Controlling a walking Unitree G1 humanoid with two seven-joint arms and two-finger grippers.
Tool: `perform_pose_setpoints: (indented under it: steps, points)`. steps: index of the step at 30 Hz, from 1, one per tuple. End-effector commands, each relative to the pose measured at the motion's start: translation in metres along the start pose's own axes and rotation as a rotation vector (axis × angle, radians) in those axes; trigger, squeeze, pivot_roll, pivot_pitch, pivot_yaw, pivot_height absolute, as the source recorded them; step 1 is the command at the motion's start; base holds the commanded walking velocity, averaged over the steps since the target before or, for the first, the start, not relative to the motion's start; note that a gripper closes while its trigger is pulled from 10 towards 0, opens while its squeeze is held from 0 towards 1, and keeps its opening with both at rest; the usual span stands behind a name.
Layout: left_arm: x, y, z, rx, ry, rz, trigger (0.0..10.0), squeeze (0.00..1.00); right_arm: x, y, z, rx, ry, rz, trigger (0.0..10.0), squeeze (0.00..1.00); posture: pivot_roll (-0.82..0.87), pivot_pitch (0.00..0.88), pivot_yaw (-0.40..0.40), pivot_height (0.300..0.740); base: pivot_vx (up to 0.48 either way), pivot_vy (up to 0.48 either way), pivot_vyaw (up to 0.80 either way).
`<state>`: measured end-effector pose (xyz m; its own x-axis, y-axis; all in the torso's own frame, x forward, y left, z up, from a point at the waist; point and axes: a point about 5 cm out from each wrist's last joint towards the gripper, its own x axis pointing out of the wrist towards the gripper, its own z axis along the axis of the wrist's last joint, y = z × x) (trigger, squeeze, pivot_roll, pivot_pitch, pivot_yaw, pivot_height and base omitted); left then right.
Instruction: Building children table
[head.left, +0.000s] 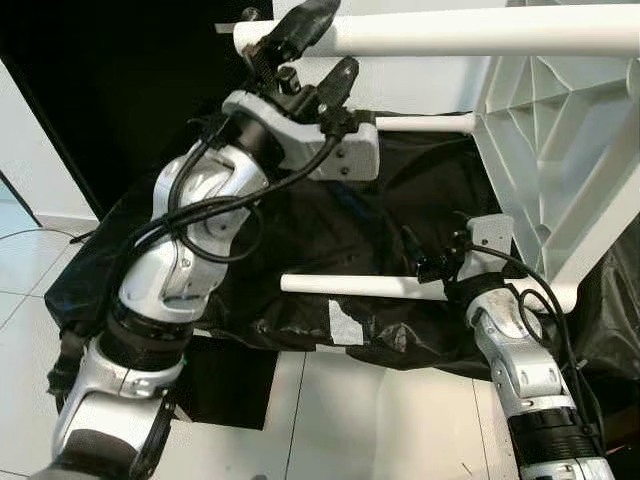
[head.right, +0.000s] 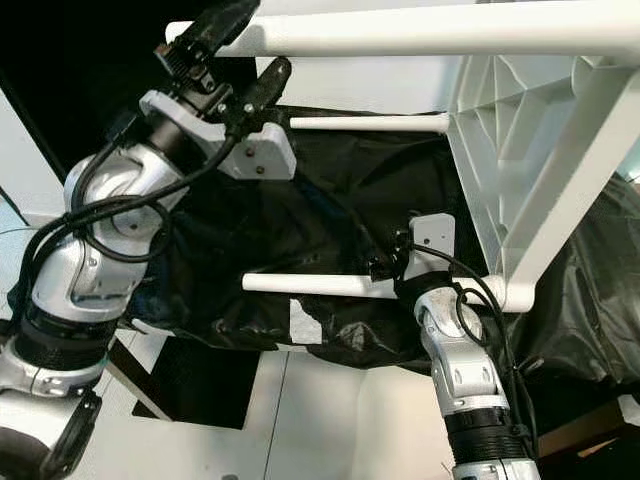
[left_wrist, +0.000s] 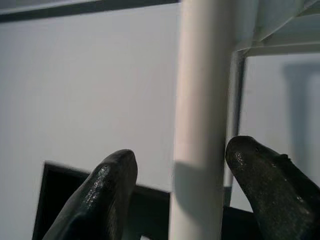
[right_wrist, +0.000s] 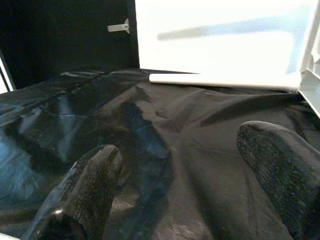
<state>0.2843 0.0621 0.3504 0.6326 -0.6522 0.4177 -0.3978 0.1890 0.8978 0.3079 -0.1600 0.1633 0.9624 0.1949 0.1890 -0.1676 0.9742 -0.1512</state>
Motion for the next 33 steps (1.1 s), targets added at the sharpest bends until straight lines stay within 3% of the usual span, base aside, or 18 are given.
perform_pose_setpoints:
  steps: [1, 6, 9, 15, 17, 21, 28, 29, 33]
  points:
    - [0.005, -0.002, 0.004, 0.041, -0.023, -0.055, 10.0, 0.0, 0.001, 0.0, -0.002, -0.004, 0.009, 0.007, 10.0, 0.0, 0.21, 0.0, -0.074, 0.74, 0.0, 0.0, 0.0]
    - [0.018, -0.004, 0.008, 0.045, -0.037, -0.163, 10.0, 0.0, 0.003, 0.002, -0.003, -0.002, 0.013, 0.014, 10.0, 0.0, 0.22, 0.0, -0.08, 0.74, 0.0, 0.0, 0.0]
    - [0.028, -0.001, 0.006, 0.013, 0.01, -0.219, 10.0, 0.0, 0.002, 0.005, -0.004, 0.009, 0.014, 0.041, 10.0, 0.0, 0.23, 0.0, -0.081, 0.74, 0.0, 0.0, 0.0]
    - [0.035, 0.004, 0.003, 0.0, 0.058, -0.253, 10.0, 0.0, -0.001, 0.016, -0.005, 0.032, 0.02, 0.085, 10.0, 0.0, 0.23, 0.0, -0.069, 0.74, 0.0, 0.0, 0.0]
    - [0.037, 0.002, 0.004, 0.03, 0.043, -0.272, 10.0, 0.0, -0.002, 0.019, -0.007, 0.034, 0.026, 0.095, 10.0, 0.0, 0.23, 0.0, -0.073, 0.74, 0.0, 0.0, 0.0]
    - [0.043, 0.0, 0.003, -0.013, 0.055, -0.261, 10.0, 0.0, -0.001, 0.02, -0.011, 0.027, 0.041, 0.099, 10.0, 0.0, 0.23, 0.0, -0.066, 0.74, 0.0, 0.0, 0.0]
    - [0.046, 0.002, 0.005, -0.006, 0.032, -0.286, 10.0, 0.0, 0.0, 0.017, -0.011, 0.019, 0.043, 0.086, 10.0, 0.0, 0.23, 0.0, -0.055, 0.74, 0.0, 0.0, 0.0]
    - [0.048, 0.002, 0.006, -0.04, 0.035, -0.292, 0.0, 0.0, -0.001, 0.016, -0.011, 0.017, 0.045, 0.08, 10.0, 0.0, 0.22, 0.0, -0.044, 0.74, 0.0, 0.0, 0.0]
    - [0.048, 0.003, 0.004, -0.094, 0.055, -0.289, 0.0, 0.0, -0.003, 0.015, -0.012, 0.017, 0.047, 0.071, 10.0, 0.0, 0.22, 0.0, -0.04, 0.74, 0.0, 0.0, 0.0]
